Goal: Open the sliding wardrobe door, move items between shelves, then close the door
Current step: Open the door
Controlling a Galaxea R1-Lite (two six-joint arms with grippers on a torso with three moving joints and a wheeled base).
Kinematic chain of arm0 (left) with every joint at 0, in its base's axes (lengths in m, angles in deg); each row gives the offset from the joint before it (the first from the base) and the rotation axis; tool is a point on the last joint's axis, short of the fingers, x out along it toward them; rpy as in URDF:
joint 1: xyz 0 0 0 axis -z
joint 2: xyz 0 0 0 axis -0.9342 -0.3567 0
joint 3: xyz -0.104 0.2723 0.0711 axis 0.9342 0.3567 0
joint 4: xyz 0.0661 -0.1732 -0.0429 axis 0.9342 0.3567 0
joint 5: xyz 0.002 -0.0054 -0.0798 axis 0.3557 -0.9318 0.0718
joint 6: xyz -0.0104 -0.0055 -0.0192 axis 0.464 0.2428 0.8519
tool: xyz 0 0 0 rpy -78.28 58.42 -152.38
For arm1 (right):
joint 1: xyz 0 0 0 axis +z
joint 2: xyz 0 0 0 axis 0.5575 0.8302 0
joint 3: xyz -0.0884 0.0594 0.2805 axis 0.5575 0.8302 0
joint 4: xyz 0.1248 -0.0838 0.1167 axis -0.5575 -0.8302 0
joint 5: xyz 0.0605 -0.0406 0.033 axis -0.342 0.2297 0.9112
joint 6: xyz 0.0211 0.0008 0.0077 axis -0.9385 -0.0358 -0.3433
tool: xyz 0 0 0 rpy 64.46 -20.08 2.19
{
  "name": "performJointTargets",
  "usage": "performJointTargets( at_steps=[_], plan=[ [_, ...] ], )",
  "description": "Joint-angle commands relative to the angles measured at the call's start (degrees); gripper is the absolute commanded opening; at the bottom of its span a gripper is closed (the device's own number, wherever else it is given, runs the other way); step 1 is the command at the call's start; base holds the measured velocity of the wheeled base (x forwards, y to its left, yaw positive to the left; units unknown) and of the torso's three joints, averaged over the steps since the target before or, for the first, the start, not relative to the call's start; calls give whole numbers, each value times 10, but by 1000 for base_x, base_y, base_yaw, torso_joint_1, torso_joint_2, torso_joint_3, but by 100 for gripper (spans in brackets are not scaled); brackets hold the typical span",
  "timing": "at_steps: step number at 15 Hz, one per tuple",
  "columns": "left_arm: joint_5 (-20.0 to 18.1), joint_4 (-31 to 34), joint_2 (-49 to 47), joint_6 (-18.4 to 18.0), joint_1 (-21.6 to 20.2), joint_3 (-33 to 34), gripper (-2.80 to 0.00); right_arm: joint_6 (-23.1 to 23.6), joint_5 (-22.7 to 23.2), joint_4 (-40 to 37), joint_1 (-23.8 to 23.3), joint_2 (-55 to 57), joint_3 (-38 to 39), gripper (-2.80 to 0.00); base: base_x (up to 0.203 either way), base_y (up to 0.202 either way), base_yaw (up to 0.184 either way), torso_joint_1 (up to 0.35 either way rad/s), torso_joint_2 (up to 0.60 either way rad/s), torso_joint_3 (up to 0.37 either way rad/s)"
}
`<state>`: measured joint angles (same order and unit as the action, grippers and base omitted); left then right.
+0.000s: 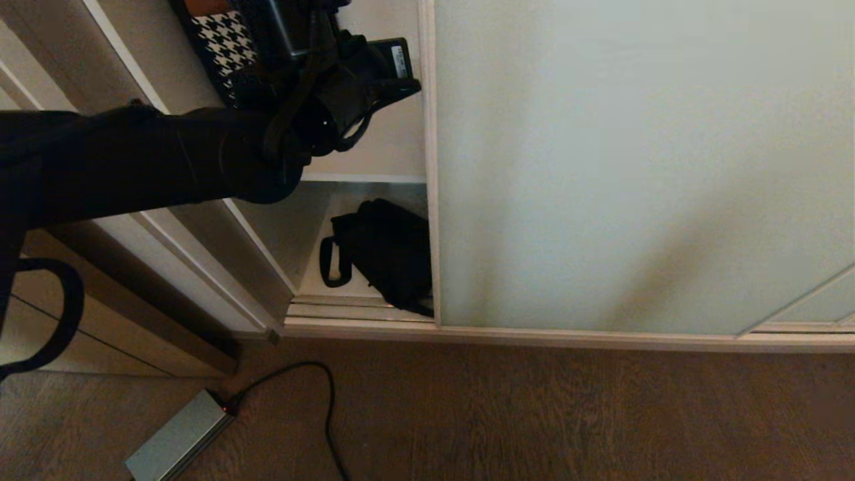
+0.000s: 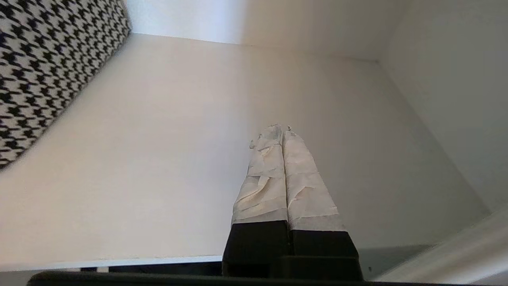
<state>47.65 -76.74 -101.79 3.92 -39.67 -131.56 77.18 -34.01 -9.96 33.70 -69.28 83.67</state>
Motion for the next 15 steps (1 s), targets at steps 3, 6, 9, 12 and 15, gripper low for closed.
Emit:
performJointTargets(
  at_steps=[3, 6, 9, 12, 15],
  plan=[
    [8, -8, -3, 2, 16, 0, -280, 0, 0, 0, 0, 0, 1, -280, 0, 0, 0, 0, 0, 0],
    [12, -15, -4, 4, 28, 0, -280, 0, 0, 0, 0, 0, 0, -280, 0, 0, 0, 0, 0, 0],
    [20, -17, 1, 14, 48, 5, -280, 0, 0, 0, 0, 0, 1, -280, 0, 0, 0, 0, 0, 0],
    [23, -17, -12, 16, 69, -1, -280, 0, 0, 0, 0, 0, 0, -280, 0, 0, 0, 0, 0, 0],
    [45, -17, 2, 14, 69, 0, -280, 0, 0, 0, 0, 0, 0, -280, 0, 0, 0, 0, 0, 0]
  ],
)
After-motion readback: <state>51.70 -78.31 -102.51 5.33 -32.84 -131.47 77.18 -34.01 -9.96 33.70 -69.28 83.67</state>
